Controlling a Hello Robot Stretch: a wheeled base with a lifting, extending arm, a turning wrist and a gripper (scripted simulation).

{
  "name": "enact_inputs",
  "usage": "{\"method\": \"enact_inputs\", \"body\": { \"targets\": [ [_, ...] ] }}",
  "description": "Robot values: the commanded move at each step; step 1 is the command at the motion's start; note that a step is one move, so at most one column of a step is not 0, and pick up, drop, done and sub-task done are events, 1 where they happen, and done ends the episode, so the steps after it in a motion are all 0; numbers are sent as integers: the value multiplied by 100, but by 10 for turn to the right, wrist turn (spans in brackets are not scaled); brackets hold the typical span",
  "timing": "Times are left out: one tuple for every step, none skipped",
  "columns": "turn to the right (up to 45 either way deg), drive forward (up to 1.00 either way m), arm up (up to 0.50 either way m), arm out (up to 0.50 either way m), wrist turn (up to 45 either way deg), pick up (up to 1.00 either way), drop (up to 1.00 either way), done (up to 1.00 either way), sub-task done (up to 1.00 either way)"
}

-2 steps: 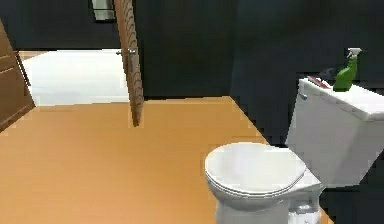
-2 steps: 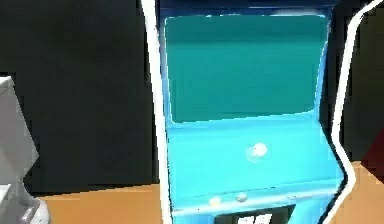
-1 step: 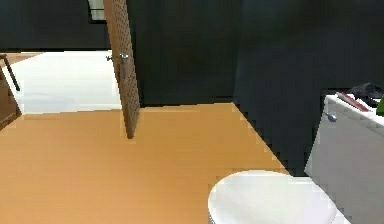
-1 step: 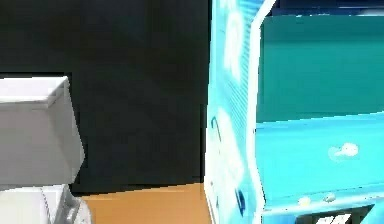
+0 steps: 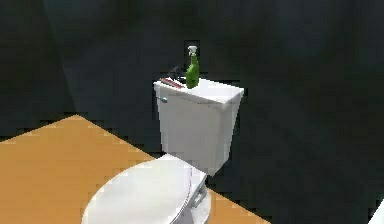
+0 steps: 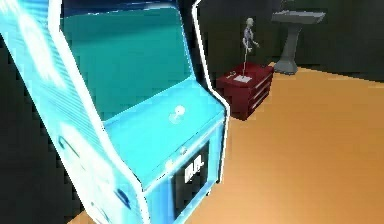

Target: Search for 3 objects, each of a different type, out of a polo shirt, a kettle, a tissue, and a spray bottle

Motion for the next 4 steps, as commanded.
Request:
{"method": "enact_inputs", "body": {
  "targets": [
    [0,0,0,0,0,0,0,0,100],
    [-450,0,0,0,0,0,0,0,0],
    [-450,0,0,0,0,0,0,0,0],
    [-450,0,0,0,0,0,0,0,0]
  ]
}}
